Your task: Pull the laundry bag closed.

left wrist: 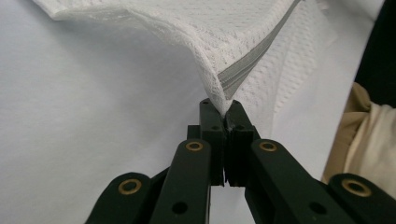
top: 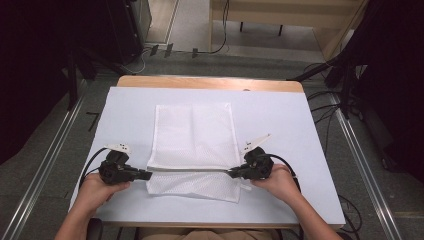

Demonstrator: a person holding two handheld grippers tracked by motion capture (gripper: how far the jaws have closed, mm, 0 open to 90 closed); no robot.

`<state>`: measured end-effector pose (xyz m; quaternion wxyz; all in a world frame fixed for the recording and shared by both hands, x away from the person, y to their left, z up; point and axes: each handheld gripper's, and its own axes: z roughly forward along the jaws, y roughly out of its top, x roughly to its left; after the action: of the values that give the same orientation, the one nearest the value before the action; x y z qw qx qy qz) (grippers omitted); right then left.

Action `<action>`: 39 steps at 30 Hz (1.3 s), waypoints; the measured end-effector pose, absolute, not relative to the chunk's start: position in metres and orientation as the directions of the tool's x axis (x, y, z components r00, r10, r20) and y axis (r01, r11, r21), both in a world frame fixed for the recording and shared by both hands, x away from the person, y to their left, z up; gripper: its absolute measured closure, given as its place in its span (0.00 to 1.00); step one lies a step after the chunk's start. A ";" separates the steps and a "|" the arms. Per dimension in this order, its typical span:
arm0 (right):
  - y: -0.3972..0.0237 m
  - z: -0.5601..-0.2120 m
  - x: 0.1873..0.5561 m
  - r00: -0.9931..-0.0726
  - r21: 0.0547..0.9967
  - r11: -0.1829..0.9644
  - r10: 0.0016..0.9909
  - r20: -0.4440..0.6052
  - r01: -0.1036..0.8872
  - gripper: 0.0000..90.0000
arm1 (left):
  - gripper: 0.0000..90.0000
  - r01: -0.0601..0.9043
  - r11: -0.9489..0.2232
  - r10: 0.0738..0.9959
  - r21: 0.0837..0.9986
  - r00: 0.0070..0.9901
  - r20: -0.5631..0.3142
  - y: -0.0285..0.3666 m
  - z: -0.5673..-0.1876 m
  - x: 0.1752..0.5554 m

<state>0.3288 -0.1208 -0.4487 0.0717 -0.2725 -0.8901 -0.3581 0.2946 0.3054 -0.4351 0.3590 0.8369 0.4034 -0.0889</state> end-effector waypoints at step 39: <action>-0.126 -0.460 0.328 -0.820 0.558 0.602 0.448 0.355 0.571 0.98 | 0.99 0.769 -0.430 0.622 0.473 0.632 -0.463 0.299 -0.443 0.298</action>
<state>0.3285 -0.1265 -0.4597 0.0896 -0.2861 -0.8905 -0.3421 0.2984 0.2995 -0.4432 0.3363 0.8383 0.4148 -0.1094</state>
